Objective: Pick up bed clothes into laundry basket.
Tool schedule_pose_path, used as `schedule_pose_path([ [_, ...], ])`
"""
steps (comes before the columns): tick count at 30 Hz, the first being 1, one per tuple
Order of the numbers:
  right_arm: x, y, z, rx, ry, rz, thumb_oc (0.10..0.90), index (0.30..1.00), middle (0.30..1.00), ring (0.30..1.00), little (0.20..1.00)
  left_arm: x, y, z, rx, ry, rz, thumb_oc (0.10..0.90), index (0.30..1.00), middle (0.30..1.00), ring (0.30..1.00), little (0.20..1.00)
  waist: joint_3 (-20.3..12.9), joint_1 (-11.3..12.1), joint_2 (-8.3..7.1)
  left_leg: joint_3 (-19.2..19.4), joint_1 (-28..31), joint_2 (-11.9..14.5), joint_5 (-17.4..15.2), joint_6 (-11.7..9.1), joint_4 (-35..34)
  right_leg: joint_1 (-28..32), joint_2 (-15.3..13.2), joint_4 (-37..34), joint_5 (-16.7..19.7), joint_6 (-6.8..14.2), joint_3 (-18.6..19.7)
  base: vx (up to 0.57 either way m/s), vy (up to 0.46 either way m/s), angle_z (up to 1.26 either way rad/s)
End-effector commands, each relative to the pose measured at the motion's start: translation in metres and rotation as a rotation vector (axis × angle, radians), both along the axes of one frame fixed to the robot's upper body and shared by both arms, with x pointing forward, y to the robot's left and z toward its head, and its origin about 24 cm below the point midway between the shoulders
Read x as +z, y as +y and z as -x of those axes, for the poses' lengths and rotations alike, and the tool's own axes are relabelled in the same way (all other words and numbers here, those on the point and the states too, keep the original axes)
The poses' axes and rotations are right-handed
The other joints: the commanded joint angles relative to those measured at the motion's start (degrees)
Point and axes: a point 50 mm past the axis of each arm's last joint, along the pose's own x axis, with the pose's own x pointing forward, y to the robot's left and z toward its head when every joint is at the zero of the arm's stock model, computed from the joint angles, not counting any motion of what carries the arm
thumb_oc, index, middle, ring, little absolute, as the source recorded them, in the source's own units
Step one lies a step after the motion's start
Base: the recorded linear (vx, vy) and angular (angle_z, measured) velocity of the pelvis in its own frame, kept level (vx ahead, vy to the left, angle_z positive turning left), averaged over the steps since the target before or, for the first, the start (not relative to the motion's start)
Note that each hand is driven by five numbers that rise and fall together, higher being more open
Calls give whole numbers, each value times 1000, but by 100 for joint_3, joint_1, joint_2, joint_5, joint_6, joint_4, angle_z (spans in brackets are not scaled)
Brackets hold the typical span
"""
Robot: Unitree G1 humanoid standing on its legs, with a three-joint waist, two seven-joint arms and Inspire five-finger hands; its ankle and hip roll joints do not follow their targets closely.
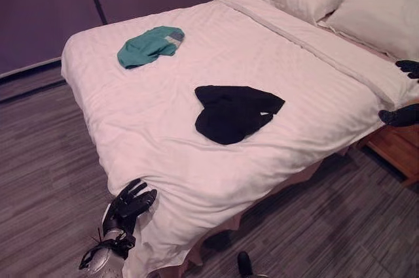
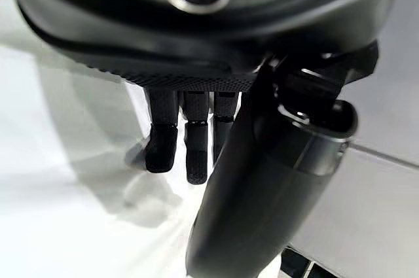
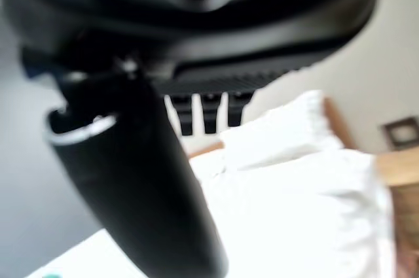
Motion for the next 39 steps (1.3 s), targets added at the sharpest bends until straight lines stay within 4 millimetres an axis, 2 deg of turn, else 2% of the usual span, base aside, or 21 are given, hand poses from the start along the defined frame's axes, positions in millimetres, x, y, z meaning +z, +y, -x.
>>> schedule_pose_path([
  [1,80,8,-3,35,-223,77,800,900,900,900,900,20,-7,-25,-91,-120,8,800,900,900,900,900,-187,44,-296,-608,-270,-83,515,-145,14,655,93,142,-661,-163,-682,0,-78,26],
  [3,85,10,-4,41,-215,102,800,900,900,900,900,19,-4,-22,-81,-117,14,800,900,900,900,900,-182,53,-274,-677,-325,-78,549,-169,14,658,88,123,-665,-173,-752,1,-67,36],
  [5,100,13,-4,42,-213,157,800,900,900,900,900,22,5,-16,-56,-129,23,800,900,900,900,900,-169,156,-219,-854,-465,-88,624,-237,14,664,82,83,-697,-201,-951,2,-67,29],
  [7,104,16,-6,51,-215,165,800,900,900,900,900,24,7,-14,-46,-138,33,800,900,900,900,900,-171,193,-194,-908,-503,-91,646,-256,14,675,80,64,-701,-207,-1011,13,-61,24],
  [8,107,21,-10,67,-201,182,800,900,900,900,900,24,9,-11,-42,-140,39,800,900,900,900,900,-161,270,-165,-985,-546,-100,682,-280,14,691,74,59,-713,-219,-1088,16,-61,27],
  [9,108,23,-11,69,-202,185,800,900,900,900,900,24,8,-11,-39,-140,42,800,900,900,900,900,-161,251,-150,-990,-548,-100,683,-281,14,692,74,59,-713,-219,-1093,22,-59,23],
  [10,110,32,-18,102,-170,200,800,900,900,900,900,22,11,-10,-38,-129,44,800,900,900,900,900,-163,323,-137,-1036,-563,-103,700,-301,14,707,73,59,-731,-231,-1151,26,-42,21],
  [13,112,34,-24,107,-156,170,800,900,900,900,900,22,6,-9,-52,-137,63,800,900,900,900,900,-155,415,-68,-1151,-578,-107,731,-326,14,756,85,59,-773,-251,-1265,30,-58,14],
  [16,115,27,-29,88,-126,77,800,900,900,900,900,22,2,-11,-88,-138,69,800,900,900,900,900,-131,557,14,-1303,-659,-124,796,-376,14,770,72,59,-815,-270,-1430,15,-72,20],
  [20,120,24,-31,76,-128,13,800,900,900,900,900,22,-4,-13,-108,-143,92,800,900,900,900,900,-100,615,115,-1418,-740,-144,866,-427,14,777,52,59,-832,-290,-1557,12,-42,21],
  [21,119,23,-34,72,-145,-35,800,900,900,900,900,19,-9,-12,-117,-138,111,800,900,900,900,900,-75,670,197,-1479,-767,-155,908,-459,14,787,32,59,-850,-306,-1635,14,-35,10],
  [22,119,23,-34,72,-145,-35,800,900,900,900,900,19,-9,-12,-116,-138,111,800,900,900,900,900,-74,665,197,-1484,-767,-156,908,-459,14,790,32,59,-851,-306,-1640,37,-38,17],
  [23,116,24,-37,70,-142,-56,800,900,900,900,900,15,-12,-9,-122,-121,119,800,900,900,900,900,-66,726,289,-1544,-773,-164,955,-479,14,814,25,59,-871,-323,-1694,36,-29,20],
  [27,107,27,-44,62,-102,-39,800,900,900,900,900,15,-14,-9,-118,-122,132,800,900,900,900,900,-50,812,440,-1649,-778,-183,1041,-510,14,867,22,59,-906,-350,-1806,35,-31,21],
  [28,101,29,-48,58,-75,-27,800,900,900,900,900,14,-12,-8,-110,-119,132,800,900,900,900,900,-45,864,543,-1720,-787,-187,1100,-529,14,894,11,59,-931,-364,-1872,34,-30,14],
  [30,96,29,-50,53,-57,-20,800,900,900,900,900,15,-11,-9,-109,-123,129,800,900,900,900,900,-39,889,592,-1763,-798,-195,1136,-540,14,905,7,59,-933,-370,-1914,30,-30,15],
  [32,87,33,-56,47,-25,5,800,900,900,900,900,18,-10,-10,-98,-134,132,800,900,900,900,900,-36,990,773,-1891,-833,-198,1248,-583,21,932,-12,59,-978,-390,-2025,43,-27,25],
  [34,87,37,-58,55,-21,8,800,900,900,900,900,18,-8,-10,-94,-133,131,800,900,900,900,900,-34,1011,819,-1911,-845,-200,1273,-593,39,936,-12,59,-986,-395,-2043,36,-11,25],
  [36,89,49,-65,80,-31,26,800,900,900,900,900,20,-7,-12,-88,-139,123,800,900,900,900,900,-20,1099,939,-1953,-904,-202,1362,-632,100,919,-30,59,-1005,-400,-2087,32,-16,14],
  [37,90,49,-65,80,-31,27,800,900,900,900,900,20,-7,-12,-87,-139,124,800,900,900,900,900,-19,1096,941,-1954,-906,-202,1362,-632,101,918,-30,59,-1005,-400,-2088,0,0,0],
  [39,98,61,-70,106,-56,40,800,900,900,900,900,20,-9,-13,-86,-145,130,800,900,900,900,900,13,1180,1021,-2019,-997,-196,1409,-653,157,881,-47,59,-1029,-396,-2129,13,-5,6],
])
